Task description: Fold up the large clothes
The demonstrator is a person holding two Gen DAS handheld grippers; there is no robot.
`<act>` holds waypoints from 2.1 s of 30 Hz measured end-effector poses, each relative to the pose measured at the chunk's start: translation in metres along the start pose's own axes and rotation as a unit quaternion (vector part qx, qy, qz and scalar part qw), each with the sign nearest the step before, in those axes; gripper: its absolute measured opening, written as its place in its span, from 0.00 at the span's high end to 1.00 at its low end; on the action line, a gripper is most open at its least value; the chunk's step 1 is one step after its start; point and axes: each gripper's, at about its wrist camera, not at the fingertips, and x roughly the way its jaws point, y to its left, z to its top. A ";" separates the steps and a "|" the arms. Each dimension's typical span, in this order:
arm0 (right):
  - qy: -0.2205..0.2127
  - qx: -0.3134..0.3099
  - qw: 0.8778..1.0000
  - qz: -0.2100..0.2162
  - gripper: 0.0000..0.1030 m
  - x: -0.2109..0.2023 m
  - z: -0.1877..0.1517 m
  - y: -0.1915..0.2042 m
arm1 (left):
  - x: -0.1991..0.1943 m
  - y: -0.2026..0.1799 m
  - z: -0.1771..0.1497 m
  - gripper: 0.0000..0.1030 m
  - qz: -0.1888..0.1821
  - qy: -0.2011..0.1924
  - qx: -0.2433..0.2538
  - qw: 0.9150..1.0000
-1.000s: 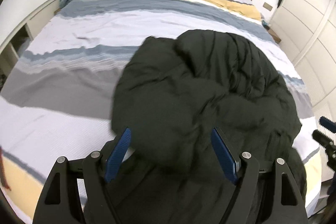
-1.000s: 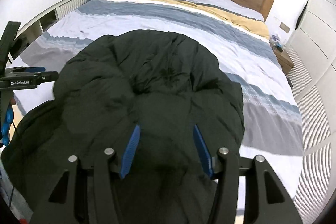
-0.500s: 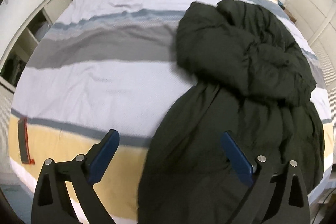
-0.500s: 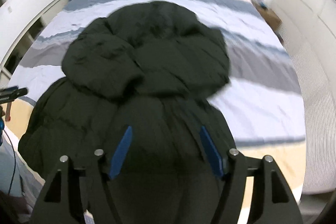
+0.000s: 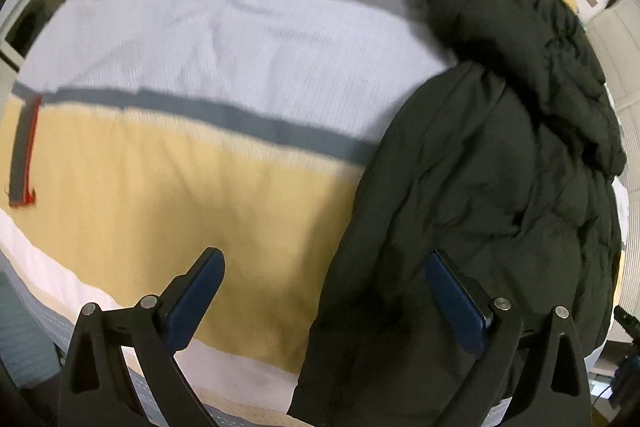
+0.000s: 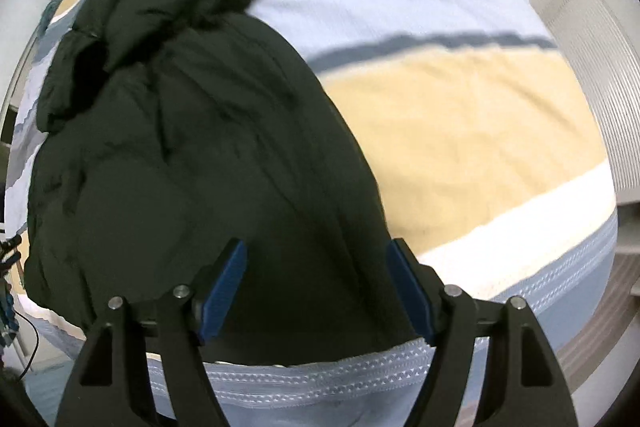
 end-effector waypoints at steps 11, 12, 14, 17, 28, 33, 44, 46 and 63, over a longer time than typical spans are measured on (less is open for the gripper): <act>0.039 0.061 0.996 0.048 0.27 0.050 -0.013 -0.045 | 0.032 0.020 -0.033 0.04 -0.037 0.035 -0.066 0.997; 0.044 0.068 0.995 0.060 0.26 0.054 -0.014 -0.048 | 0.036 0.021 -0.036 0.04 -0.043 0.039 -0.070 0.996; 0.056 0.087 0.991 0.087 0.25 0.065 -0.018 -0.056 | 0.043 0.022 -0.043 0.04 -0.058 0.050 -0.081 0.994; 0.067 0.112 0.985 0.113 0.24 0.076 -0.024 -0.064 | 0.053 0.021 -0.054 0.04 -0.088 0.070 -0.100 0.989; 0.109 0.087 0.977 0.160 0.29 0.082 -0.038 -0.061 | 0.057 -0.010 -0.082 0.23 -0.148 0.096 -0.100 0.979; 0.118 0.070 0.973 0.184 0.67 0.081 -0.037 -0.046 | 0.048 -0.025 -0.080 0.52 -0.168 0.103 -0.105 0.975; 0.063 0.001 0.971 0.231 0.91 0.032 -0.003 -0.006 | -0.008 -0.037 -0.040 0.91 -0.216 0.052 -0.106 0.969; 0.034 -0.004 0.969 0.245 0.91 0.012 0.010 -0.005 | -0.026 -0.043 -0.024 0.92 -0.235 0.027 -0.111 0.965; -0.198 0.012 0.929 0.314 0.91 -0.083 0.214 0.019 | -0.099 -0.057 0.164 0.91 -0.433 -0.149 -0.177 0.871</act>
